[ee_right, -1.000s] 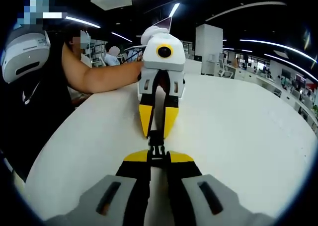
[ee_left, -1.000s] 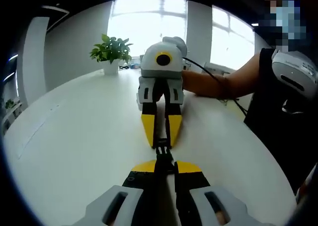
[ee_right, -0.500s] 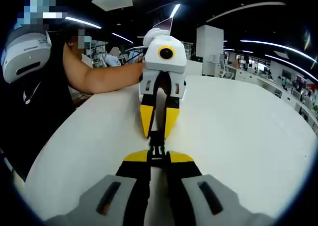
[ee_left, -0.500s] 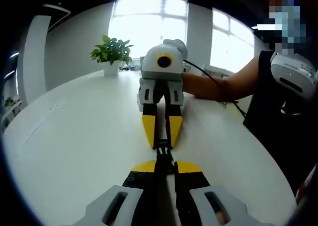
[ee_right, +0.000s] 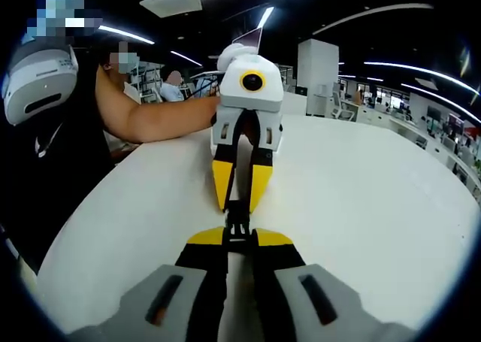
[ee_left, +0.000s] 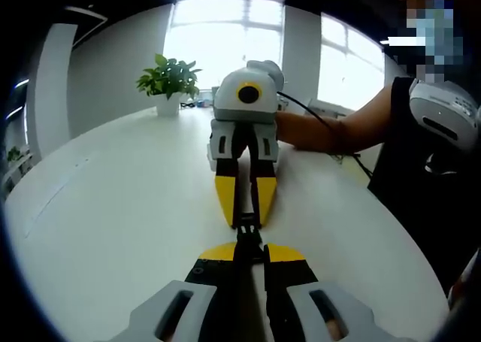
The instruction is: Snap the two parts of the plastic buckle together until the buckle closes and remains connected.
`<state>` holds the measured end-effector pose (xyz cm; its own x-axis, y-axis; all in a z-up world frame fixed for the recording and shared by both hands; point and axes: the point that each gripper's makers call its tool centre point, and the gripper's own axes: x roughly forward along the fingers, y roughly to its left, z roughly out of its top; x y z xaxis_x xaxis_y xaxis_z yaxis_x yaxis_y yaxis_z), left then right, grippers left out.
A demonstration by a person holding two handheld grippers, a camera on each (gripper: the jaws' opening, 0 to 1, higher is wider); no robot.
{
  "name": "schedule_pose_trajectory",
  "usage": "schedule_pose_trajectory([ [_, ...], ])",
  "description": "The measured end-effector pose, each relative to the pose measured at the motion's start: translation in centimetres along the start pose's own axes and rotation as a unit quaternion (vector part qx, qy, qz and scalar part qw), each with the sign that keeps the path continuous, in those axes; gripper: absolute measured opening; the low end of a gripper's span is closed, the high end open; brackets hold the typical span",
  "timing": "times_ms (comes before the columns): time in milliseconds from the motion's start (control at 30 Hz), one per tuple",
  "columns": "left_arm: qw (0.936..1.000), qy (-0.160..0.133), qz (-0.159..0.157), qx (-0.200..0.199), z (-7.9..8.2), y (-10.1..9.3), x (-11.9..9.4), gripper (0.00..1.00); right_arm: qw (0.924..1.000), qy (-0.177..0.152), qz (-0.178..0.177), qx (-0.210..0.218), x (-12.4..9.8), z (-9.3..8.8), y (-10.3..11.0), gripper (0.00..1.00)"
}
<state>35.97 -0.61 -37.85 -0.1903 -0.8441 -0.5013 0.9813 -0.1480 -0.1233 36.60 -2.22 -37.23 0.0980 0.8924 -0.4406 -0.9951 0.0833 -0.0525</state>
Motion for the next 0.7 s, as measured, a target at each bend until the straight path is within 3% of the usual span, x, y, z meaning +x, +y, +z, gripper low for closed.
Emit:
schedule_pose_trajectory([
  [700,1.0000,-0.003,0.005,0.007,0.24,-0.24,0.50,0.10,1.0000,-0.001,0.002,-0.007,0.26,0.19,0.26,0.10],
])
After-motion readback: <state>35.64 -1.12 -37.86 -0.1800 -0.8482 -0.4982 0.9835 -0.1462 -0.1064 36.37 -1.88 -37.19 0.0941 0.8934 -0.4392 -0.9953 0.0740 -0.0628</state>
